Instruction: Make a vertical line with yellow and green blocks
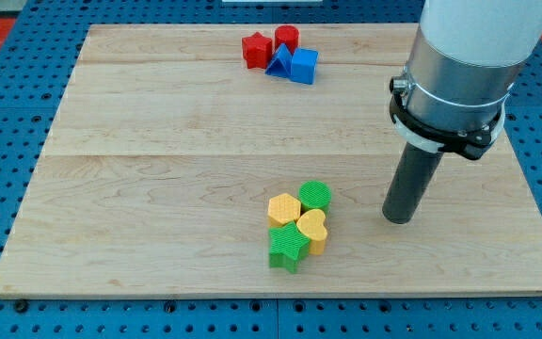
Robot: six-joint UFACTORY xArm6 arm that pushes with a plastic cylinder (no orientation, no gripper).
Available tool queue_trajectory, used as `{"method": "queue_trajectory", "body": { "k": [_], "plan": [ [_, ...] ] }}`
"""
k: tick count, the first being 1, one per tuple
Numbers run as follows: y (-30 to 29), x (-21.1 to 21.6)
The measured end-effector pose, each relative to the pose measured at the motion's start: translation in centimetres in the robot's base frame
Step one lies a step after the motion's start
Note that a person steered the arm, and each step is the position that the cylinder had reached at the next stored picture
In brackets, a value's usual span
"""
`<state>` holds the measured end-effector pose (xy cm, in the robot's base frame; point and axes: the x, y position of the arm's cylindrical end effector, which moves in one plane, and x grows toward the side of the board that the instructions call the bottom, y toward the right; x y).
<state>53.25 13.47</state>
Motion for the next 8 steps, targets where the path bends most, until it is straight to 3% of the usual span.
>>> {"method": "queue_trajectory", "body": {
  "k": [4,5,6,7,8],
  "plan": [
    [0.2,-1.3],
    [0.7,0.0],
    [0.9,5.4],
    [-5.9,6.5],
    [-10.0,3.4]
  ]
}}
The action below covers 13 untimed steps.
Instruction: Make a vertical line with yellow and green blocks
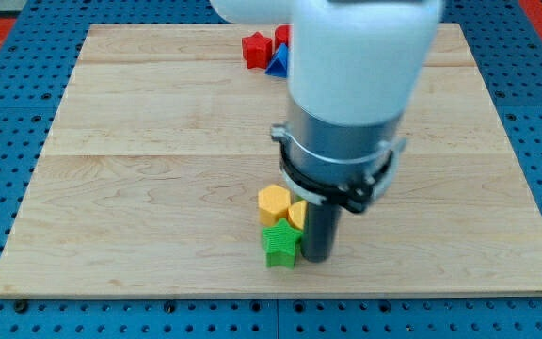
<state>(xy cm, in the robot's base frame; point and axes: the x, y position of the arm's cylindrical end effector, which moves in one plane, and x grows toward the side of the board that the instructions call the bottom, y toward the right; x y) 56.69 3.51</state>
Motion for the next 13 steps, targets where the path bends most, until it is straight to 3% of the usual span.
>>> {"method": "queue_trajectory", "body": {
  "k": [2,3,6,8,11,12,13],
  "plan": [
    [-2.9,-4.2],
    [-0.1,-4.6],
    [-3.6,-14.6],
    [-2.2,-17.8],
    [-6.2,-17.5],
    [-4.1,-17.5],
    [4.9,-17.7]
  ]
}}
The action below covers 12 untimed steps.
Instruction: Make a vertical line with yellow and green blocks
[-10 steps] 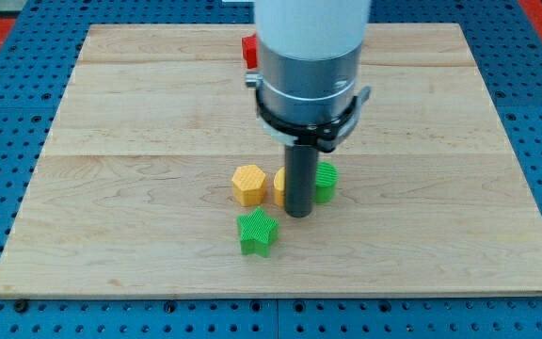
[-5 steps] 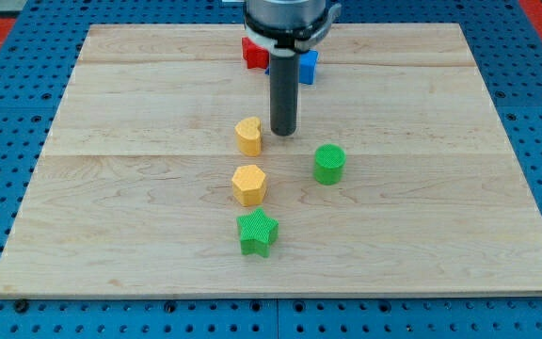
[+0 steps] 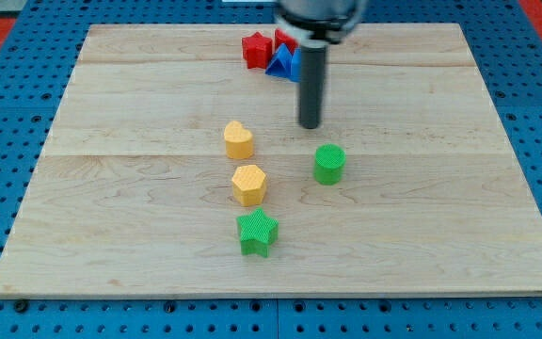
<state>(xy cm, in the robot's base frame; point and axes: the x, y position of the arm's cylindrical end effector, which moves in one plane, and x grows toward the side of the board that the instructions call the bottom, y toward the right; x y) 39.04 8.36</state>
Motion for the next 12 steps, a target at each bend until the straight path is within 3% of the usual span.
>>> {"method": "queue_trajectory", "body": {
  "k": [1,2,3,5,6,7,8,9,11,12],
  "plan": [
    [6.8,3.2],
    [6.0,10.4],
    [-0.9,8.7],
    [-2.2,-1.1],
    [2.7,-0.8],
    [6.6,5.4],
    [3.7,10.3],
    [0.2,8.6],
    [-4.8,9.9],
    [-5.1,7.1]
  ]
}}
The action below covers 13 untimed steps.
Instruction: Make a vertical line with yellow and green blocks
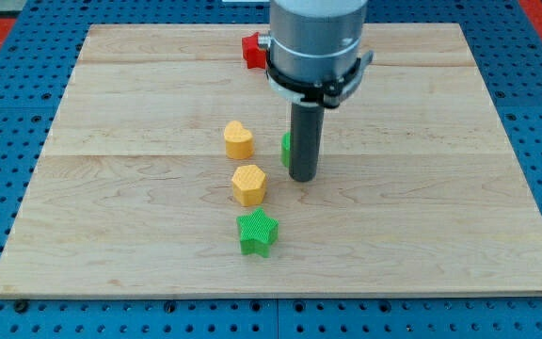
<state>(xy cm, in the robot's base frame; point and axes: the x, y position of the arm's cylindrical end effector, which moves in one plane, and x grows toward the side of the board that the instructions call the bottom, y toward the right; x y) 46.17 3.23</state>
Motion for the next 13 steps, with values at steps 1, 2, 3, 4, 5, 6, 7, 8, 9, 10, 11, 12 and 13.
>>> {"method": "queue_trajectory", "body": {
  "k": [1,2,3,4,5,6,7,8,9,10,11,12,13],
  "plan": [
    [0.0,-4.6],
    [1.1,-7.5],
    [7.1,-8.5],
    [6.6,-12.8],
    [2.4,-12.5],
    [2.4,-11.2],
    [-0.6,-11.1],
    [-3.1,-11.1],
    [-1.8,-11.1],
    [-4.3,-10.8],
    [-3.6,-10.3],
    [8.7,-11.3],
    [16.8,-16.2]
  ]
}}
